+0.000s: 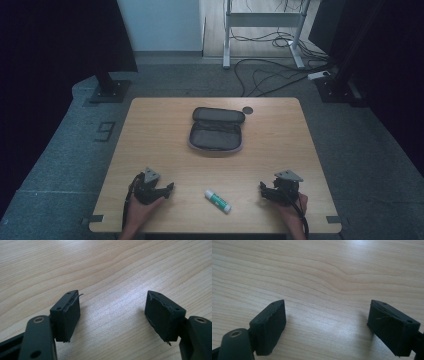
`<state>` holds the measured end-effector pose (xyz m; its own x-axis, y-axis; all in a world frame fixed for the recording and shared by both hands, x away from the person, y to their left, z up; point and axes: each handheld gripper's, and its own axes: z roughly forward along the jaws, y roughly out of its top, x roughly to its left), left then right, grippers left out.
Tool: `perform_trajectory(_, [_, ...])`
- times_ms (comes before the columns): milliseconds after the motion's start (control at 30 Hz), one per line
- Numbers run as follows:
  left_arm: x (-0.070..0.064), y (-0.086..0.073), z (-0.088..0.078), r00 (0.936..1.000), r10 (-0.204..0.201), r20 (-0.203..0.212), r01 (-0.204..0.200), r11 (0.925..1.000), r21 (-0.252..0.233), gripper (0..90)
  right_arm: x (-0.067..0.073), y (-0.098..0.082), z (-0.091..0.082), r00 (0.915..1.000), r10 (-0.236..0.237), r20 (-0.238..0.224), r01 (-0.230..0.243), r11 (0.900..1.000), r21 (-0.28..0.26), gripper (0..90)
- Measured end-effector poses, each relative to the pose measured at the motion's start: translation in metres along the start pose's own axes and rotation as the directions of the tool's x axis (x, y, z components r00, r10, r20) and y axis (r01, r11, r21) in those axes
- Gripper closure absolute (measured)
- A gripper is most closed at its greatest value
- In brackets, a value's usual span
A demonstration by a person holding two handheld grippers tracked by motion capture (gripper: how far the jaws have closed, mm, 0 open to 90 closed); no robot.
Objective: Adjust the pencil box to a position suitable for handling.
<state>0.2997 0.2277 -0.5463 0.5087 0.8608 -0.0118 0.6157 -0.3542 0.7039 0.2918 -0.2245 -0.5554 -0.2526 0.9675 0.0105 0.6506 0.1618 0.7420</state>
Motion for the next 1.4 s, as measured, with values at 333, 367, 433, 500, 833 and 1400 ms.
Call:
perform_trajectory(333, [0.01,0.012,0.003,0.9999,0.01,0.003,-0.01,0.9997,-0.02,30.7,0.015,-0.005,-0.006,1.0,-0.004,-0.008,0.004,1.0,-0.009,18.9])
perform_trajectory(367, [0.007,0.015,-0.001,0.9998,0.018,0.003,-0.018,0.9991,-0.037,30.9,0.014,-0.004,-0.005,1.0,-0.003,-0.008,0.003,1.0,-0.009,19.0])
perform_trajectory(433, [0.006,0.017,-0.005,0.9996,0.026,0.008,-0.026,0.9986,-0.045,30.9,0.014,-0.002,-0.003,0.9999,-0.006,-0.013,0.006,1.0,-0.008,18.9])
perform_trajectory(500, [0.006,0.017,-0.007,0.9997,0.021,0.013,-0.02,0.9986,-0.05,31.0,0.014,0.0,-0.002,0.9998,-0.003,-0.021,0.003,1.0,-0.004,18.2])
perform_trajectory(833, [-0.002,0.032,-0.008,0.9979,-0.028,0.059,0.032,0.9971,-0.069,32.1,0.012,0.026,-0.006,0.9944,-0.025,-0.103,0.017,0.997,-0.075,19.0])
perform_trajectory(1400, [-0.009,0.091,-0.007,0.9923,-0.042,0.116,0.055,0.9925,-0.109,33.7,0.017,0.068,-0.016,0.9869,-0.038,-0.157,0.011,0.986,-0.166,22.8])
